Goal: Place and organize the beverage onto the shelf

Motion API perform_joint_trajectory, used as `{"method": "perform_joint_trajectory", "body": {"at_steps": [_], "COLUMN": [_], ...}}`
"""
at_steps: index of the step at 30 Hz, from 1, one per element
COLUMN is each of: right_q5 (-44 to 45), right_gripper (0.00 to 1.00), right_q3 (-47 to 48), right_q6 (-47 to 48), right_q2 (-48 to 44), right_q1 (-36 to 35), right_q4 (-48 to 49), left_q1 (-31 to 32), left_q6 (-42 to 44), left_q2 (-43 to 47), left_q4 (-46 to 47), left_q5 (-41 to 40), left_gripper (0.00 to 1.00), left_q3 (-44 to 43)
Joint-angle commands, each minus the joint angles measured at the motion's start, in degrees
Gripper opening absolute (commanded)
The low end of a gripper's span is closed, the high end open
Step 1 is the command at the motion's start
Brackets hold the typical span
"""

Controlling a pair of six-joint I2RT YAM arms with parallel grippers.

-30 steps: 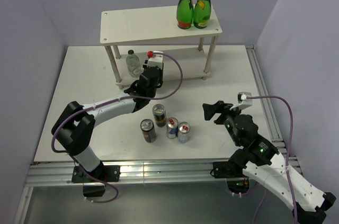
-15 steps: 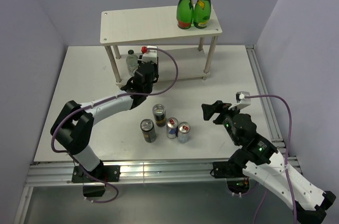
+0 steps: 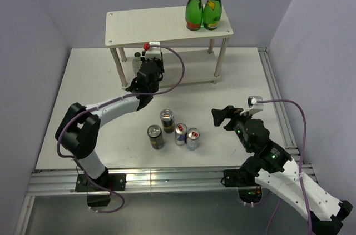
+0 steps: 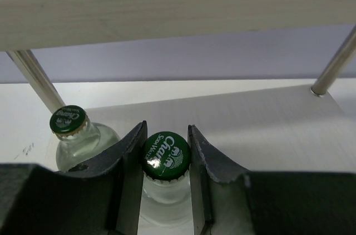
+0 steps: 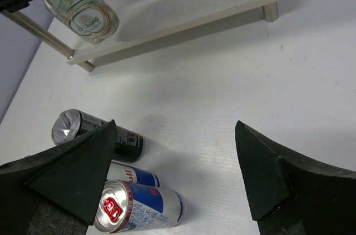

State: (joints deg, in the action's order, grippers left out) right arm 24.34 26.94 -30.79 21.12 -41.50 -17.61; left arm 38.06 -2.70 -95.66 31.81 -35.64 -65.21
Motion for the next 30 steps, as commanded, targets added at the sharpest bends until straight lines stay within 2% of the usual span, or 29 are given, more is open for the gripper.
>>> {"method": "perform_joint_trajectory", "body": {"at_steps": [1, 17, 19, 20, 22, 23, 26, 30], "right_q5": [-0.08, 0.01, 0.01, 0.01, 0.10, -0.08, -0.08, -0.08], "right_gripper": [0.93, 0.93, 0.93, 0.93, 0.93, 0.93, 0.93, 0.93], "right_q3": [-0.39, -0.40, -0.31, -0.31, -0.39, -0.40, -0.40, -0.40], "right_q6": [0.55, 0.55, 0.55, 0.55, 0.55, 0.55, 0.55, 0.55], "right_q2": [-0.03, 0.23, 0.32, 0.32, 0.06, 0.06, -0.03, 0.06], "right_q1": [-0.25, -0.25, -0.25, -0.34, -0.25, -0.25, -0.25, -0.25], "right_q4": [2.05, 2.14, 1.96, 1.96, 1.87, 1.96, 1.87, 1.87], "left_q1": [-0.88, -2.12, -2.12, -2.12, -2.12, -2.20, -2.20, -2.20], "left_q6": [2.08, 2.08, 2.08, 4.00, 4.46, 4.54, 4.55, 4.37], "left_q2": [-0.40, -5.50, -6.03, -6.12, -6.21, -6.21, -6.47, -6.56], "left_q4": [15.63, 15.48, 15.03, 15.12, 15.82, 15.91, 15.47, 14.86], "left_q5": [-0.92, -3.29, -3.47, -3.47, -3.12, -3.12, -3.12, -3.03], "left_gripper": [0.00, 0.01, 0.09, 0.22, 0.36, 0.50, 0.75, 0.86], "left_q3": [-2.21, -4.04, -4.22, -3.96, -3.61, -3.26, -3.26, -3.17]}}
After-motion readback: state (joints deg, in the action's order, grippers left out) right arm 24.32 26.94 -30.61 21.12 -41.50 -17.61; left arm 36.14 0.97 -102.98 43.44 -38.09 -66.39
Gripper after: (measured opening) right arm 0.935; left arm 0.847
